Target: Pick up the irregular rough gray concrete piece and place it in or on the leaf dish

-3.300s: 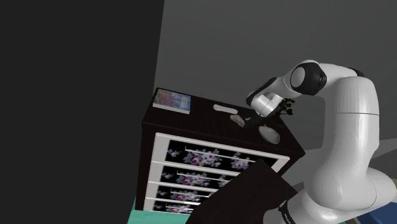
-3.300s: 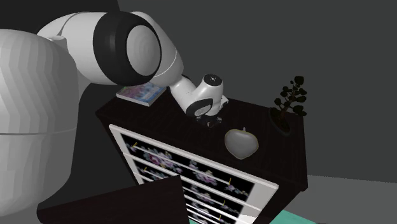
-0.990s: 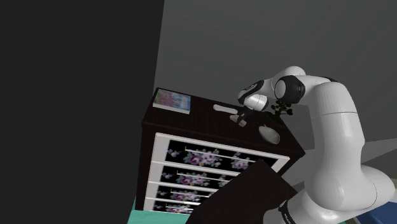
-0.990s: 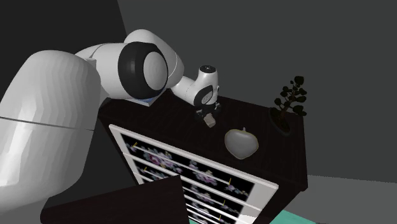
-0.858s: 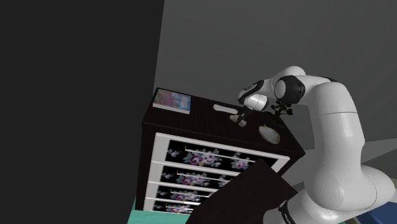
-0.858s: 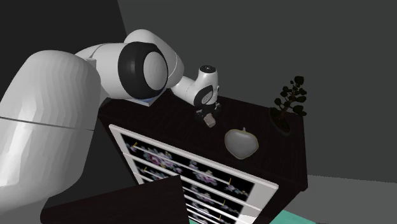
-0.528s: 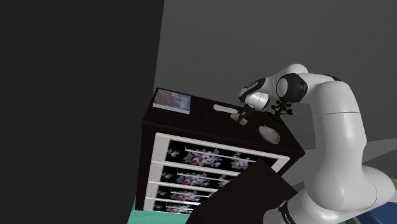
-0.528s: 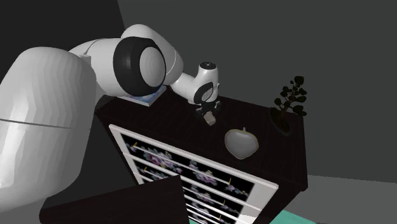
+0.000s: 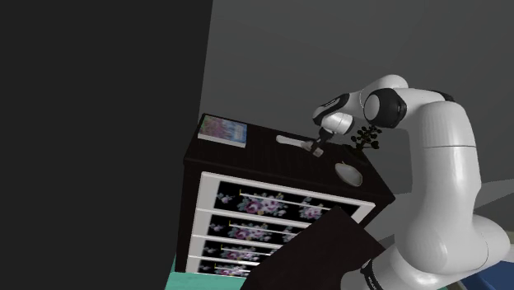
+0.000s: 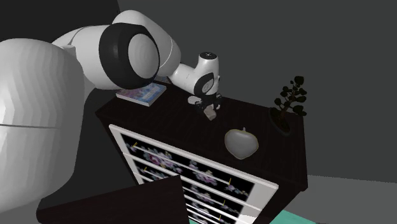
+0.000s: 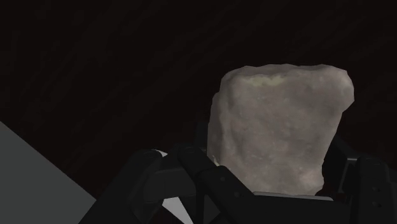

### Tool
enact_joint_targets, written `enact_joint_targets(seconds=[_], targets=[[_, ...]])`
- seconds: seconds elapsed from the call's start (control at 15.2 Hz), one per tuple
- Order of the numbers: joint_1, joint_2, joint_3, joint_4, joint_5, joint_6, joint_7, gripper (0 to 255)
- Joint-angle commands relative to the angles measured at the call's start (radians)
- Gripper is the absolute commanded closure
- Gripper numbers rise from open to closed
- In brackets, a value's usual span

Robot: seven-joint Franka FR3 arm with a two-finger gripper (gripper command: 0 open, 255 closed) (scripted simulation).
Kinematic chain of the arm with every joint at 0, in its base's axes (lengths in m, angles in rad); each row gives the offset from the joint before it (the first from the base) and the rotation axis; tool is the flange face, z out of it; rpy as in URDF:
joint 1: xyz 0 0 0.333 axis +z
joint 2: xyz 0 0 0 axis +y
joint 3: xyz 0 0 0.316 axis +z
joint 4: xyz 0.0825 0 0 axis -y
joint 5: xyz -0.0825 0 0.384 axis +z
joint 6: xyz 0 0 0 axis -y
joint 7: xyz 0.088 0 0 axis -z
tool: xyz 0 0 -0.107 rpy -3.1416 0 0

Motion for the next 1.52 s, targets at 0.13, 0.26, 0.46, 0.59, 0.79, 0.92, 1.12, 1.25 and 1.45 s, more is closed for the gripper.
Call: enact_joint_targets(seconds=[0.13,0.26,0.46,0.59,0.79,0.92,1.12,1.25,1.45], targets=[[0.009,-0.039,-0.014,-0.008,-0.012,-0.031,0.008,255],[0.014,-0.058,-0.02,-0.012,-0.019,-0.047,0.012,255],[0.021,-0.085,-0.03,-0.015,-0.029,-0.071,0.019,255],[0.025,-0.103,-0.036,-0.016,-0.035,-0.087,0.023,255],[0.001,-0.139,-0.041,-0.068,-0.031,-0.073,-0.019,255],[-0.026,-0.168,-0.045,-0.114,-0.025,-0.057,-0.063,255],[-0.069,-0.205,-0.05,-0.172,-0.016,-0.04,-0.131,255],[-0.099,-0.227,-0.054,-0.204,-0.009,-0.031,-0.176,255],[-0.148,-0.254,-0.06,-0.243,0.001,-0.024,-0.246,255]])
